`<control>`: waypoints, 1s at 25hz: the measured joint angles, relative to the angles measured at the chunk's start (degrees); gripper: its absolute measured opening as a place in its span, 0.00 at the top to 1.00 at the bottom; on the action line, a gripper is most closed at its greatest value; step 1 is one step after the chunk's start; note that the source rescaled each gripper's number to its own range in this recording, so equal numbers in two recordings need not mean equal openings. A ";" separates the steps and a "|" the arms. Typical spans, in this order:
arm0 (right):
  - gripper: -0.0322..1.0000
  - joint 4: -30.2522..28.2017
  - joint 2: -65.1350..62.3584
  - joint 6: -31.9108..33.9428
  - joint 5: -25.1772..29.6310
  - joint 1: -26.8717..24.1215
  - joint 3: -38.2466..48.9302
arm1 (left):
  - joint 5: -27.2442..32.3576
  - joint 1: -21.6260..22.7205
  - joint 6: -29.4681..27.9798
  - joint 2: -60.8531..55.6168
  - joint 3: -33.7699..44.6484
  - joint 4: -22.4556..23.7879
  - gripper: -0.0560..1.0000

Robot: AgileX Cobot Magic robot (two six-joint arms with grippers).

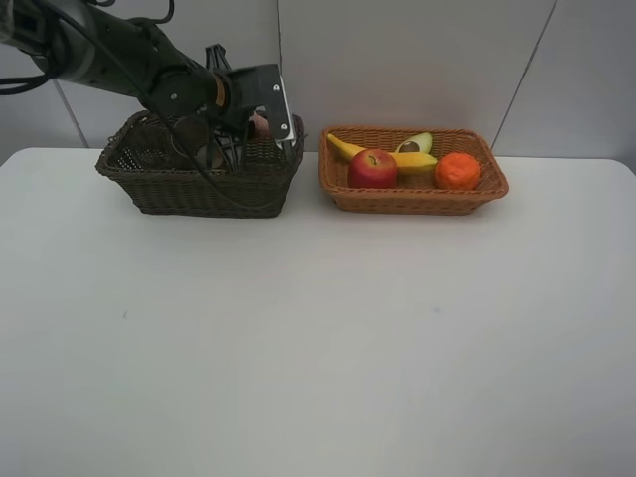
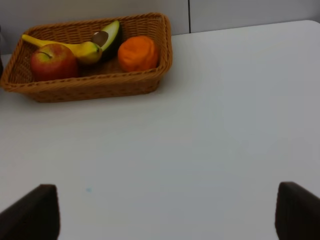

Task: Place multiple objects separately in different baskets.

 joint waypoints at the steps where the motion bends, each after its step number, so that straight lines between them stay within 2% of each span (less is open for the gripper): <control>1: 0.15 0.00 0.00 0.00 0.00 0.00 0.00 | 0.21 0.00 0.00 0.00 0.00 0.00 0.47; 5: 0.15 0.00 0.00 0.00 0.00 0.00 0.00 | 0.14 0.00 -0.26 0.00 -0.04 -0.05 0.09; 7: 0.15 0.00 0.00 0.00 0.00 0.00 0.00 | 0.14 0.00 -0.42 0.00 -0.04 -0.05 0.03; 25: 0.15 0.00 0.00 0.00 0.00 0.00 0.00 | 0.14 0.00 -0.42 -0.86 -0.11 -0.05 0.00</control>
